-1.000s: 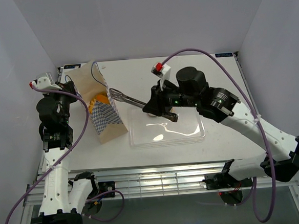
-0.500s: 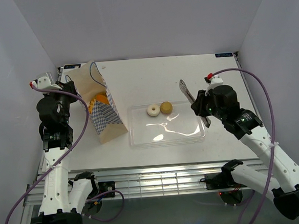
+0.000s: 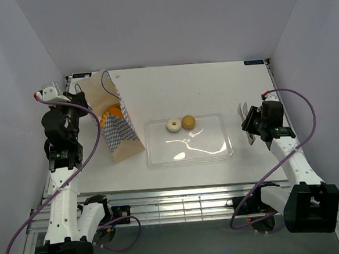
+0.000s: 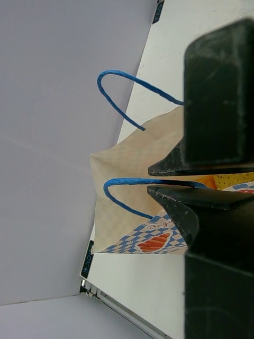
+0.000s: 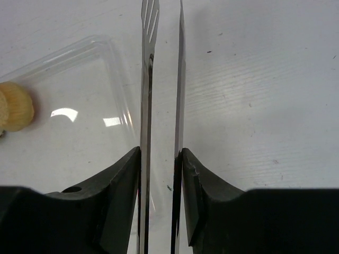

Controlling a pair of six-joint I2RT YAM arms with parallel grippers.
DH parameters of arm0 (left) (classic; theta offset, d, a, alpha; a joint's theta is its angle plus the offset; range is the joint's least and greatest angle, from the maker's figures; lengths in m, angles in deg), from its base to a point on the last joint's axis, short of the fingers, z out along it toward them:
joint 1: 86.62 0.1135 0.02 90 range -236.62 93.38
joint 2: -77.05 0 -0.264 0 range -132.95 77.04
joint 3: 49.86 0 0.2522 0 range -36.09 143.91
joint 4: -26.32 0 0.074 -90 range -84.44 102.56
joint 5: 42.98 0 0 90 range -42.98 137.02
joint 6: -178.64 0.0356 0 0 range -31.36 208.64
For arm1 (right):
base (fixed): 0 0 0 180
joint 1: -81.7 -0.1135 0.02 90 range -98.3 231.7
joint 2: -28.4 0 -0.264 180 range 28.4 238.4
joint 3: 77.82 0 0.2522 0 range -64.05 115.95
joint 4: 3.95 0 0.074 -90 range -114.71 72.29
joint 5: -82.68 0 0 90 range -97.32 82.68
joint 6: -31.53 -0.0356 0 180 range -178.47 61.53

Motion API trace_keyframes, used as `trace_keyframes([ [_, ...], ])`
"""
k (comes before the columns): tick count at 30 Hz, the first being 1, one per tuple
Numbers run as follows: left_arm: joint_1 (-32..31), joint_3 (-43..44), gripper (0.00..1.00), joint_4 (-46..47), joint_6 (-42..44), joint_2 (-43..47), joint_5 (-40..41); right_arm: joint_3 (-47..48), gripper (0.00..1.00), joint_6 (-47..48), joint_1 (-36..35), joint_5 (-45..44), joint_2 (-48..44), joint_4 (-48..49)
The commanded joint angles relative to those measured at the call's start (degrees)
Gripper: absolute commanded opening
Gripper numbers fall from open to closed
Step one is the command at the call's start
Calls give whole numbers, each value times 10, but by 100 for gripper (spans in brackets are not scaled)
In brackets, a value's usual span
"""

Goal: Place the fake bread into the paper bag

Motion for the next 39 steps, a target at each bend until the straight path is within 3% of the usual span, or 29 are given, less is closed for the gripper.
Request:
trace_keyframes([
  [1,3,5,24,-5,3,10,4,-3,42,10,14,10,46,100],
  [10,4,8,25,-9,6,11,4,20,55,14,18,-10,137,131],
  [24,4,11,27,-12,8,12,25,59,55,18,26,-33,245,136],
  [30,4,14,41,-15,9,13,20,69,58,20,26,-30,272,135],
  [39,4,13,47,-14,8,11,21,85,62,19,26,-17,289,117],
])
